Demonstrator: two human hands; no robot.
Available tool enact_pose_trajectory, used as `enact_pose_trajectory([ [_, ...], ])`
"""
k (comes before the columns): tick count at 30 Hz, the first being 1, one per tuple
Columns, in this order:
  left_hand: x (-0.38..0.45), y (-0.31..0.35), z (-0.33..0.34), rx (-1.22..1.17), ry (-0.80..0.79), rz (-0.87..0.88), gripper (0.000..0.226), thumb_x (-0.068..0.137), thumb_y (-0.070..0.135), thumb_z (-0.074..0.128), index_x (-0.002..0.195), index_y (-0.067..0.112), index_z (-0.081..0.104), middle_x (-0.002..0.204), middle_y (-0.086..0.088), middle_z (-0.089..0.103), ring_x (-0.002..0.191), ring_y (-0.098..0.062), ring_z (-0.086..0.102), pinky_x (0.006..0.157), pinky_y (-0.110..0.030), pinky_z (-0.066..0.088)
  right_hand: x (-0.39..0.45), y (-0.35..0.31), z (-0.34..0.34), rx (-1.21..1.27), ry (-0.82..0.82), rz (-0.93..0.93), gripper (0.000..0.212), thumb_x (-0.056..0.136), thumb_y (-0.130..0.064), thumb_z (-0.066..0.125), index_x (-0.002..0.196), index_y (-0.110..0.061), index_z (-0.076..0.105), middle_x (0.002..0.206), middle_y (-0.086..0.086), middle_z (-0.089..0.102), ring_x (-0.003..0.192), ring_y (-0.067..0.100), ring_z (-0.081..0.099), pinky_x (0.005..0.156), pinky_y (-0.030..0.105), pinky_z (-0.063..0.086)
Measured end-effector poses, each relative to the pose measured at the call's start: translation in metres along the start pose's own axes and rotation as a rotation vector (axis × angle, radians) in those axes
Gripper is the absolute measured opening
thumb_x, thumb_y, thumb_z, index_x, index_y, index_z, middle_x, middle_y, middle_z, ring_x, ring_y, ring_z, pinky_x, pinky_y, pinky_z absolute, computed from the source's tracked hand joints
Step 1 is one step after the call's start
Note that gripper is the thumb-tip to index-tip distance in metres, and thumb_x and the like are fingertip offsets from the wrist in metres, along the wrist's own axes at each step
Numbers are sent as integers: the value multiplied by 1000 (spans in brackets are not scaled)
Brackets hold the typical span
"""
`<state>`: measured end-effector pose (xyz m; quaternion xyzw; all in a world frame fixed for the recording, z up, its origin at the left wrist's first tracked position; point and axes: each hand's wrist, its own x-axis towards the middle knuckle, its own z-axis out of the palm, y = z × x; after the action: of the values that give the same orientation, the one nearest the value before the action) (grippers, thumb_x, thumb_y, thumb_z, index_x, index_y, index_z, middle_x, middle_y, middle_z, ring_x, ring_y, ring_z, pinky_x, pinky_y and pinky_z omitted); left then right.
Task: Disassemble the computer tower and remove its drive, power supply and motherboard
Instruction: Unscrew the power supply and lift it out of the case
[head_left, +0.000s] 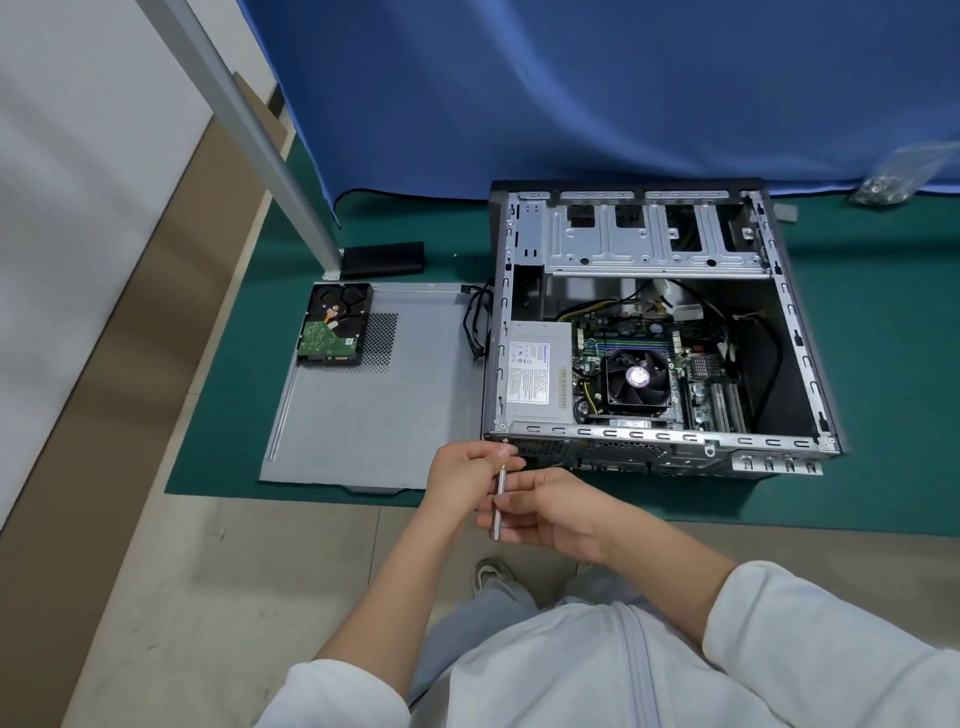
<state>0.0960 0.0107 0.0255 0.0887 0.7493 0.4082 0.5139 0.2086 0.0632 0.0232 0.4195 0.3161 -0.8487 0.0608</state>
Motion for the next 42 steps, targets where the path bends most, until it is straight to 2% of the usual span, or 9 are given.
enact_pose_trajectory([
  [3, 0, 0, -2, 45, -29, 15, 16, 89, 21, 64, 98, 10, 71, 91, -2, 73, 68, -6, 66, 59, -19, 53, 1, 2, 2, -19, 62, -13, 12, 90, 4, 57, 92, -4, 65, 91, 11, 70, 77, 19, 70, 65, 27, 58],
  [7, 1, -1, -3, 105, 31, 43, 28, 76, 30, 77, 96, 11, 72, 94, -3, 72, 92, -13, 65, 86, -28, 51, 3, 4, 4, -14, 85, -30, 10, 84, -4, 68, 81, -9, 60, 80, 9, 66, 70, 17, 69, 61, 26, 57],
  [10, 2, 1, -1, 41, 42, 35, 7, 83, 22, 72, 78, 17, 72, 79, 2, 74, 84, -11, 67, 71, -21, 49, 4, 3, 6, -9, 51, -30, 8, 87, -8, 65, 80, -9, 61, 74, 6, 62, 67, 17, 64, 63, 27, 56],
  [15, -2, 1, 3, 29, 20, -1, 16, 93, 23, 59, 81, 19, 70, 77, 7, 73, 61, -5, 66, 43, -13, 41, 2, 1, 5, 12, 16, -13, 16, 94, 1, 51, 86, -4, 64, 82, 8, 66, 76, 20, 65, 69, 30, 57],
  [19, -3, 4, 1, -12, -25, -30, 17, 96, 20, 52, 99, 12, 67, 90, 3, 73, 72, -13, 66, 53, -21, 46, 2, 3, 5, -25, 103, -23, 12, 92, 1, 56, 85, -6, 64, 80, 8, 69, 72, 19, 67, 74, 33, 56],
  [23, -1, 8, -1, 1, -24, -41, 15, 91, 25, 62, 95, 12, 68, 92, 3, 74, 87, -8, 65, 78, -27, 49, 3, 4, 4, -62, 156, -15, 6, 84, -4, 68, 84, -7, 62, 70, 7, 65, 63, 16, 64, 67, 30, 55],
  [29, 2, 6, 1, 45, 112, 36, 13, 82, 26, 72, 71, 20, 71, 87, -2, 74, 87, -17, 66, 69, -25, 48, 2, 2, 2, -91, 203, -20, 19, 78, -7, 76, 72, -12, 59, 58, 1, 62, 56, 16, 58, 56, 26, 54],
  [36, 2, 6, -3, 76, 109, 35, 8, 77, 26, 76, 71, 22, 74, 80, 6, 74, 83, -9, 66, 65, -21, 45, 2, 3, 2, -149, 202, -23, 26, 77, -7, 76, 66, -12, 54, 55, 2, 57, 54, 16, 56, 52, 25, 52],
  [42, -3, 10, -2, 28, 63, 0, 7, 79, 24, 73, 73, 21, 74, 79, 8, 74, 82, -11, 67, 58, -18, 43, 2, 3, 0, -224, 258, -30, 30, 78, -3, 74, 79, -13, 46, 65, 6, 58, 55, 18, 57, 53, 29, 54],
])
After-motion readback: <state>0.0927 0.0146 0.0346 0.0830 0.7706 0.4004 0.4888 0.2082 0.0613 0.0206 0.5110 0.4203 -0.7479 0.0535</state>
